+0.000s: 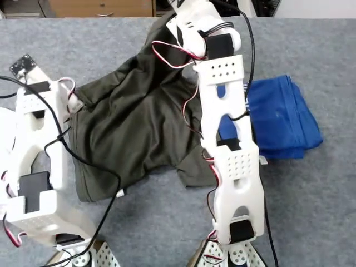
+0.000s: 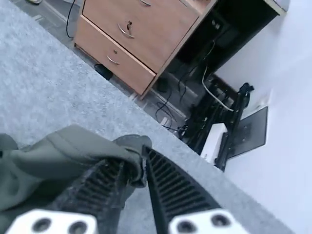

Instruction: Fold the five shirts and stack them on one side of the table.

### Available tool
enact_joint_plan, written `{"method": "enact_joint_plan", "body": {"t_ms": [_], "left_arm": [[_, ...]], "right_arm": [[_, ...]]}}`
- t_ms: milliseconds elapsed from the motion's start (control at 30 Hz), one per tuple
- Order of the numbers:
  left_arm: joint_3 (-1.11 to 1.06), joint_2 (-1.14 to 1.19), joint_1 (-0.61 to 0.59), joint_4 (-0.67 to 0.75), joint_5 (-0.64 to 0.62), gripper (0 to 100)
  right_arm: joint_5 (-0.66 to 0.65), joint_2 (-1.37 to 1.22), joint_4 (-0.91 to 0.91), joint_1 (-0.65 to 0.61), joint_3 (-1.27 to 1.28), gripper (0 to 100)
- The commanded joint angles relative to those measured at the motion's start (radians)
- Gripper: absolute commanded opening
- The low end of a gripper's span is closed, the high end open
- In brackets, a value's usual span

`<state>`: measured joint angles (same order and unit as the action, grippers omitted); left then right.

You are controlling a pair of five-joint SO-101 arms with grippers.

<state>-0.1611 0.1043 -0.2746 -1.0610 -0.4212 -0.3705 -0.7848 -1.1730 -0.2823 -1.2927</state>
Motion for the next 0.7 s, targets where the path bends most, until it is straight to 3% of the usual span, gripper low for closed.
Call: {"method": "enact_joint_plan", "body": {"t_ms": [0, 267, 667], "left_arm": [[0.077, -0.041, 0.037, -0.008, -0.127, 14], [0.132, 0.154, 0.081, 0.081, -0.285, 14], [0.31, 0.305, 0.083, 0.08, -0.321, 14]], "right_arm": [[0.014, 0.001, 0.015, 0.013, -0.038, 0.5], [0.015, -0.001, 0.011, 0.013, -0.033, 0.5], [0.014, -0.001, 0.011, 0.015, -0.03, 0.5]]}}
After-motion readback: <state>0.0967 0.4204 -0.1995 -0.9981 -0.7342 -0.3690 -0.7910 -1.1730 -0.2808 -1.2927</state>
